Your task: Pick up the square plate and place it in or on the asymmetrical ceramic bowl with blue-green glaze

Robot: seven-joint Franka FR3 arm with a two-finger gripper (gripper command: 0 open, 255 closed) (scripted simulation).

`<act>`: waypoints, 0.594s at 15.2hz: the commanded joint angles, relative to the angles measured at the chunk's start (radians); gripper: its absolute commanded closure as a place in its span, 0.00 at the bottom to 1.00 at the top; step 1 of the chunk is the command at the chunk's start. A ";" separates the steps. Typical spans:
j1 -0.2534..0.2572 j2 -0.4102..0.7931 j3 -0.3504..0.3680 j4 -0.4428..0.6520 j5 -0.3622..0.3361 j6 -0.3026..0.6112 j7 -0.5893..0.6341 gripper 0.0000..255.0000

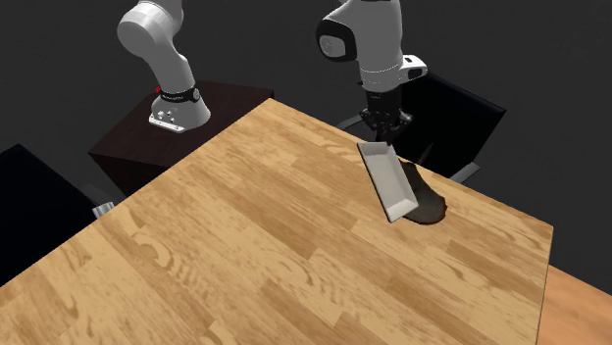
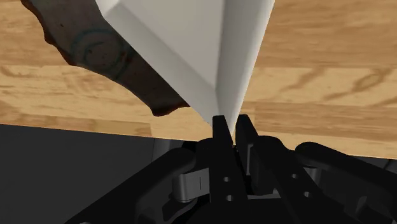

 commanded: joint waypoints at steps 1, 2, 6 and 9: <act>-0.009 0.019 0.006 -0.010 0.012 0.022 -0.010 1.00; -0.012 0.028 0.010 -0.012 0.018 0.031 -0.015 1.00; -0.015 0.035 0.015 -0.013 0.024 0.039 -0.020 1.00; -0.015 0.035 0.015 -0.013 0.023 0.039 -0.020 1.00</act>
